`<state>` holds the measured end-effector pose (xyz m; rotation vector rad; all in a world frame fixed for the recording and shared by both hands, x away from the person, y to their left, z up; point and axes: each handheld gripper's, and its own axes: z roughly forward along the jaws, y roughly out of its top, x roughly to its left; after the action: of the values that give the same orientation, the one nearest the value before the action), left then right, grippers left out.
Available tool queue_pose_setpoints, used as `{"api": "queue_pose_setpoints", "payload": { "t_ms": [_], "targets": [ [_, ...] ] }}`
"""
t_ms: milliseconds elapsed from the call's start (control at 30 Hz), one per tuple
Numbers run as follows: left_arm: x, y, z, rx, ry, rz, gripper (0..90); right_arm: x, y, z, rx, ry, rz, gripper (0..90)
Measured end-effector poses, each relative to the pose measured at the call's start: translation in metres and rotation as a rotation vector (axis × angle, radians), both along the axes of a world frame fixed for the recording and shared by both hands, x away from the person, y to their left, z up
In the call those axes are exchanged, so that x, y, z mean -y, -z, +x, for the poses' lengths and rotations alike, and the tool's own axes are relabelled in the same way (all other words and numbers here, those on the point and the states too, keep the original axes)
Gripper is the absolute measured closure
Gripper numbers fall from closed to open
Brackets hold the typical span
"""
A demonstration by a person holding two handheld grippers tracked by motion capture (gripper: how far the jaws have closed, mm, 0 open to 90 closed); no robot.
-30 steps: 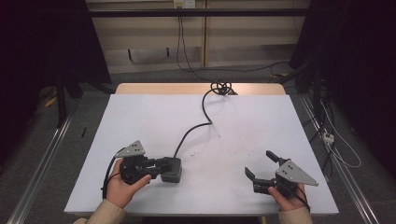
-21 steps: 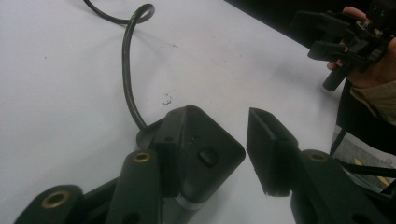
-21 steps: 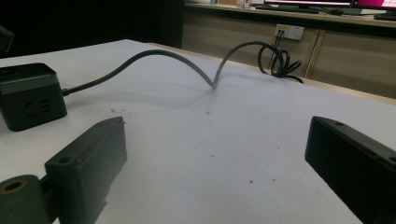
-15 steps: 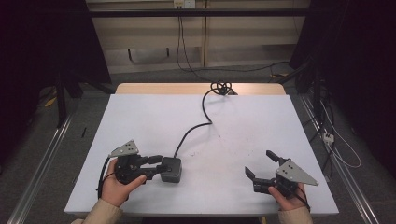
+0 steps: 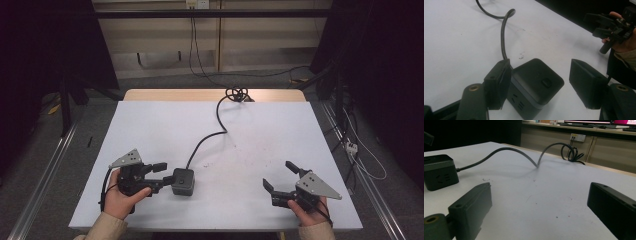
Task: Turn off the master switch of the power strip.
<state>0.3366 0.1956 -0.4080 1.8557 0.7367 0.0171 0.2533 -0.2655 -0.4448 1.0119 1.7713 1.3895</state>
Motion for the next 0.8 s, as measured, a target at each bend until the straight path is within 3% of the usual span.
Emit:
{"api": "queue_pose_setpoints", "payload": {
  "t_ms": [500,800],
  "targets": [
    [-0.012,0.003,0.001,0.055,0.001,0.036,19.4,0.000,0.000,0.000,0.000,0.000,0.000,5.3],
    [-0.018,0.004,0.002,0.055,0.000,0.037,15.6,0.000,0.000,-0.001,0.000,0.001,-0.001,5.3]
  ]
}}
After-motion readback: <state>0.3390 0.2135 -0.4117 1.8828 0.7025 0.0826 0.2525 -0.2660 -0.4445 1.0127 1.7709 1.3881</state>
